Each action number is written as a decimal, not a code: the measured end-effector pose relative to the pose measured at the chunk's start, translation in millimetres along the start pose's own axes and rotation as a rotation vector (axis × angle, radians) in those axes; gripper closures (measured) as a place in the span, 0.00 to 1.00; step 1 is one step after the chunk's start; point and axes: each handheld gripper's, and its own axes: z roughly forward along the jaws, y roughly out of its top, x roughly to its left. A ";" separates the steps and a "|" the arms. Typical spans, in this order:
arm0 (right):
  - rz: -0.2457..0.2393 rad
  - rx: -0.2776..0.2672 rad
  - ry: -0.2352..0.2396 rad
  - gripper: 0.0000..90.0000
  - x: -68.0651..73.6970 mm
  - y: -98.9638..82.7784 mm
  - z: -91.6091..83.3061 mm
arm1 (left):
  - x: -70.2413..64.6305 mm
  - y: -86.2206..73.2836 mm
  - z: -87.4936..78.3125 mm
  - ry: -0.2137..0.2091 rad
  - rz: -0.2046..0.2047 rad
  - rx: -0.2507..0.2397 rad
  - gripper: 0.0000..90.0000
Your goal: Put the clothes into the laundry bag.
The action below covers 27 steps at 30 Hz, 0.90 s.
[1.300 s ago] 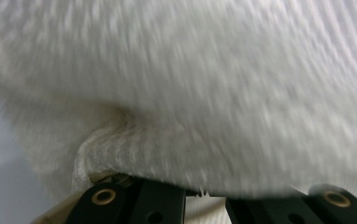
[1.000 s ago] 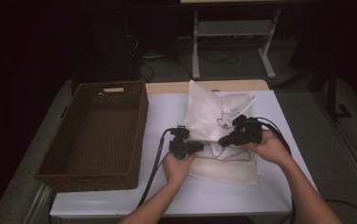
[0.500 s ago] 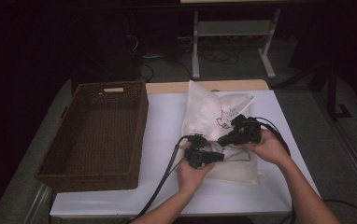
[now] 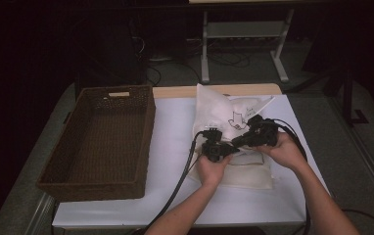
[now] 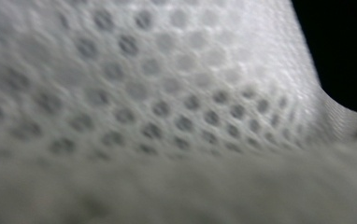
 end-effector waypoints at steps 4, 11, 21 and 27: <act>0.001 0.007 0.004 0.96 0.2 -1.6 3.9 | -1.7 -6.5 -11.4 0.008 0.019 0.023 0.79; 0.001 0.012 -0.001 0.91 1.6 -4.3 9.8 | -1.7 -22.0 -46.0 0.013 0.084 0.103 0.76; -0.016 -0.031 0.051 0.78 12.3 -13.6 4.5 | 5.0 -28.6 -109.3 0.033 0.138 0.089 0.68; -0.021 -0.057 0.055 0.76 16.1 -30.5 1.5 | 26.4 -32.0 -140.7 0.104 0.103 0.072 0.63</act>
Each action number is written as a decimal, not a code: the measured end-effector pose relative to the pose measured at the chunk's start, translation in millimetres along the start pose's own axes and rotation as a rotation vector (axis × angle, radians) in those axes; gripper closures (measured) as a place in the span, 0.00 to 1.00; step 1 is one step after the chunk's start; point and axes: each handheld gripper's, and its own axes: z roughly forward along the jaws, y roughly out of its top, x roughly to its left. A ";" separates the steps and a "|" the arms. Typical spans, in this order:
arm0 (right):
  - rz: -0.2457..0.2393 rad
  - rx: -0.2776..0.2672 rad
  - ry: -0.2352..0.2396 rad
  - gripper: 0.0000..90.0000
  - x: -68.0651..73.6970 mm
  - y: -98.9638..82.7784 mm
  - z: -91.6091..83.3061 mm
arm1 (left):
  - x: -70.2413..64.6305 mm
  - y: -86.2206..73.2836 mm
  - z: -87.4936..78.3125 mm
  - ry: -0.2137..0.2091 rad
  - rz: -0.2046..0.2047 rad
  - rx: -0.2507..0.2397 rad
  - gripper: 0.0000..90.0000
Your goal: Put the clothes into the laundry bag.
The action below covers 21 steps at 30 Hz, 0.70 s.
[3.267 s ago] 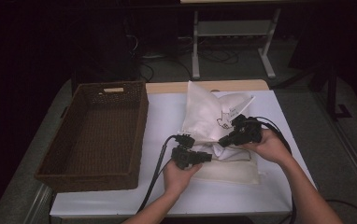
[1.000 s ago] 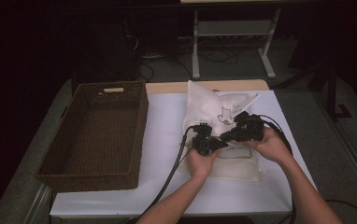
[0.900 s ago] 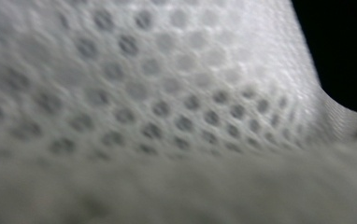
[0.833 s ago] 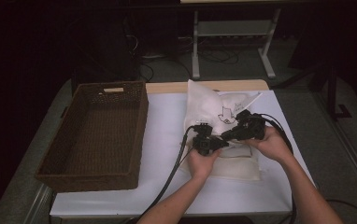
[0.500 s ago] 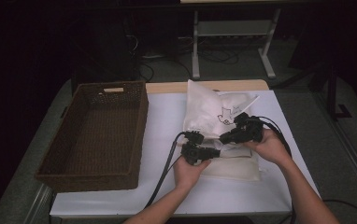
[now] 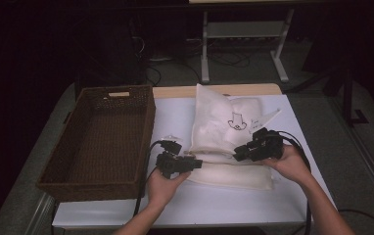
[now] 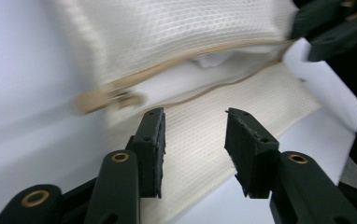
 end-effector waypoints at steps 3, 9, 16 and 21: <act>0.005 -0.041 -0.018 0.77 -0.1 -8.1 -10.7 | 8.7 -3.1 -5.4 0.036 -0.014 0.000 0.62; 0.035 -0.067 -0.063 0.77 -9.0 -19.5 -26.1 | 10.2 -5.9 -1.1 0.114 0.002 0.046 0.58; 0.036 0.022 -0.087 0.87 -14.5 -28.2 -18.1 | 12.8 -10.4 6.1 0.095 -0.009 0.098 0.95; 0.045 0.051 -0.087 0.94 -19.2 -28.4 -12.7 | 10.1 -19.8 2.1 0.072 -0.005 0.104 0.96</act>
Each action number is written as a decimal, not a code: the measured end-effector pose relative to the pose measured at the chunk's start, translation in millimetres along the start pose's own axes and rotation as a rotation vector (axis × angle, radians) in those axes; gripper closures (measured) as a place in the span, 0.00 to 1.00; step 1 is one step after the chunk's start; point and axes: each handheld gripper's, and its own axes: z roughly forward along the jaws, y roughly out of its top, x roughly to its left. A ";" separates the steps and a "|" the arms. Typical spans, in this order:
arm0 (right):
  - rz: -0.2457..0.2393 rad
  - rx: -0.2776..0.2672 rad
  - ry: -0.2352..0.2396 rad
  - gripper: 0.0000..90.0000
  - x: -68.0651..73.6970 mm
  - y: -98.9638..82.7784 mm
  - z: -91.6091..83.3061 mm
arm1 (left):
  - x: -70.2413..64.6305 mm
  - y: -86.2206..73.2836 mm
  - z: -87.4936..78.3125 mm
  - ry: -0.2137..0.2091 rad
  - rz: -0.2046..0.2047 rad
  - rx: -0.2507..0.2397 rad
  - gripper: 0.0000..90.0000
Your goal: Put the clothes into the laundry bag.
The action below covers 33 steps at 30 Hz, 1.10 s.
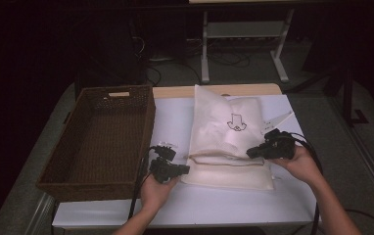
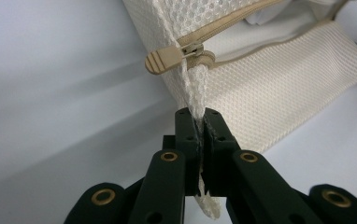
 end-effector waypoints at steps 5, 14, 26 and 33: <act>-0.002 0.028 0.007 0.94 -1.6 0.1 6.5 | -2.6 -12.5 -0.7 -0.037 -0.009 -0.004 0.96; -0.010 0.028 0.035 0.92 1.5 0.5 3.9 | -9.1 -21.5 -6.9 -0.024 0.028 -0.037 0.94; -0.024 -0.015 0.040 0.85 4.2 7.4 -5.5 | -15.4 -8.1 -30.2 0.021 0.084 -0.103 0.79; -0.022 -0.043 0.029 0.81 3.3 12.3 -9.2 | -18.5 -2.4 -35.0 0.037 0.124 -0.140 0.72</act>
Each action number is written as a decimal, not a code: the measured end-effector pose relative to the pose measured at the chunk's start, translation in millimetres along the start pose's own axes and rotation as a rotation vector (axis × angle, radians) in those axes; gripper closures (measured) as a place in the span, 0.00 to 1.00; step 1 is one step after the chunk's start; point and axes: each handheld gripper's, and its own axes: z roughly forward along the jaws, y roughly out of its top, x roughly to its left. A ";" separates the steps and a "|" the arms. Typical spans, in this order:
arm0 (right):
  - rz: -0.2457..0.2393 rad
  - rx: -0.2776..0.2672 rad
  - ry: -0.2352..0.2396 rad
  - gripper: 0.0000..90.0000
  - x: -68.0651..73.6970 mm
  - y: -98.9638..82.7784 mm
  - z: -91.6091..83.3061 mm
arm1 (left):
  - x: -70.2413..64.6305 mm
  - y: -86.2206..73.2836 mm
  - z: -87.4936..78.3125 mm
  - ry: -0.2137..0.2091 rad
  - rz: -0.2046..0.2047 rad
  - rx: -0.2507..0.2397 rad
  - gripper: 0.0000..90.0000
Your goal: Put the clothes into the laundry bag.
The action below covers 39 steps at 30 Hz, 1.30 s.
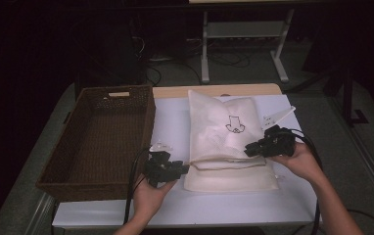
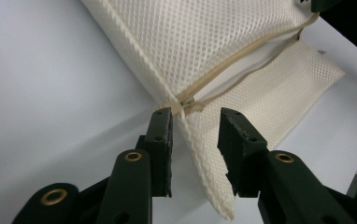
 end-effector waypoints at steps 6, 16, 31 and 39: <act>0.009 -0.023 -0.018 0.72 -0.8 0.0 -3.5 | -3.0 2.4 2.7 0.006 0.032 -0.004 0.67; 0.030 -0.055 -0.055 0.50 3.2 -2.9 -10.4 | -4.7 0.5 3.0 0.014 0.054 -0.022 0.56; 0.073 -0.106 -0.083 0.33 5.5 -12.4 -16.3 | -8.7 -1.7 3.1 0.007 0.129 -0.031 0.38; 0.075 -0.115 -0.095 0.31 8.2 -16.9 -24.1 | -6.6 -2.9 0.2 -0.023 0.136 -0.034 0.32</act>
